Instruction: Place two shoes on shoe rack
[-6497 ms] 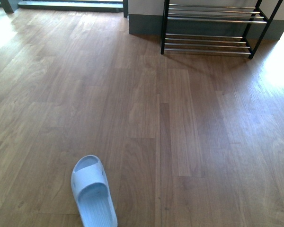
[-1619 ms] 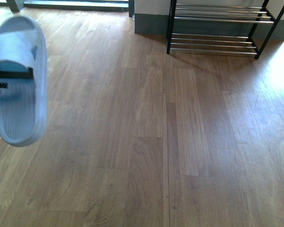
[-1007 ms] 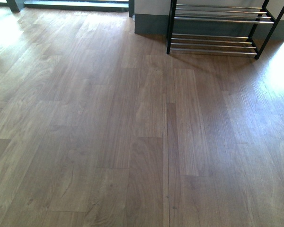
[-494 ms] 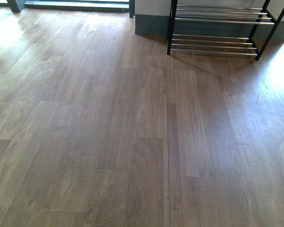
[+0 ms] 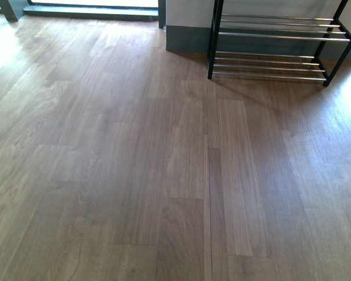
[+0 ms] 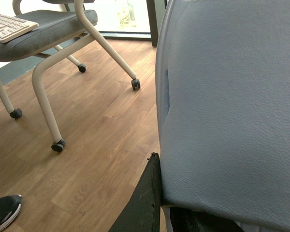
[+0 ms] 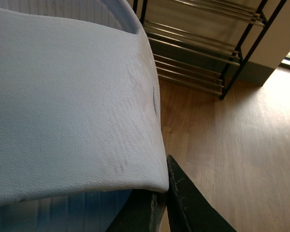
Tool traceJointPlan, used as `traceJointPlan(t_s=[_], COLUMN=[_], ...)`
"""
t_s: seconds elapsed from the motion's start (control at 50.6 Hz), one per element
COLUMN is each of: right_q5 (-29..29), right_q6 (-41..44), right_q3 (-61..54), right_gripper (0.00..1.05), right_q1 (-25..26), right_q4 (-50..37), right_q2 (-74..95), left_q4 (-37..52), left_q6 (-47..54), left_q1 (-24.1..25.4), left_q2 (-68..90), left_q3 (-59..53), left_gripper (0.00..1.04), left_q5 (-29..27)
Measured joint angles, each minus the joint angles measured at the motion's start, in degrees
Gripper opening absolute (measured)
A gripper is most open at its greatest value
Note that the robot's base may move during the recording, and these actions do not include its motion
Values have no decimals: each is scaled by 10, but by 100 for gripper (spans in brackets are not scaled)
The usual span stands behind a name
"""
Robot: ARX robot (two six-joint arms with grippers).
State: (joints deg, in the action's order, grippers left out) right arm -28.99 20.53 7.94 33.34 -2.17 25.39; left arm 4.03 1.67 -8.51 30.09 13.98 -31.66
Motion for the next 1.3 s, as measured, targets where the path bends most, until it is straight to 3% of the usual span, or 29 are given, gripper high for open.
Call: traceJointPlan(t_s=[1.303], right_q5=[2], right_q6=[0], right_q3=[0], right_gripper=[2], right_q1=[0], right_q4=[0], right_q2=[0], left_q4=[0], left_q6=[0], left_q1=[-1], left_q2=[-1], left_q3=[0], left_gripper=[2], left_q5=[0])
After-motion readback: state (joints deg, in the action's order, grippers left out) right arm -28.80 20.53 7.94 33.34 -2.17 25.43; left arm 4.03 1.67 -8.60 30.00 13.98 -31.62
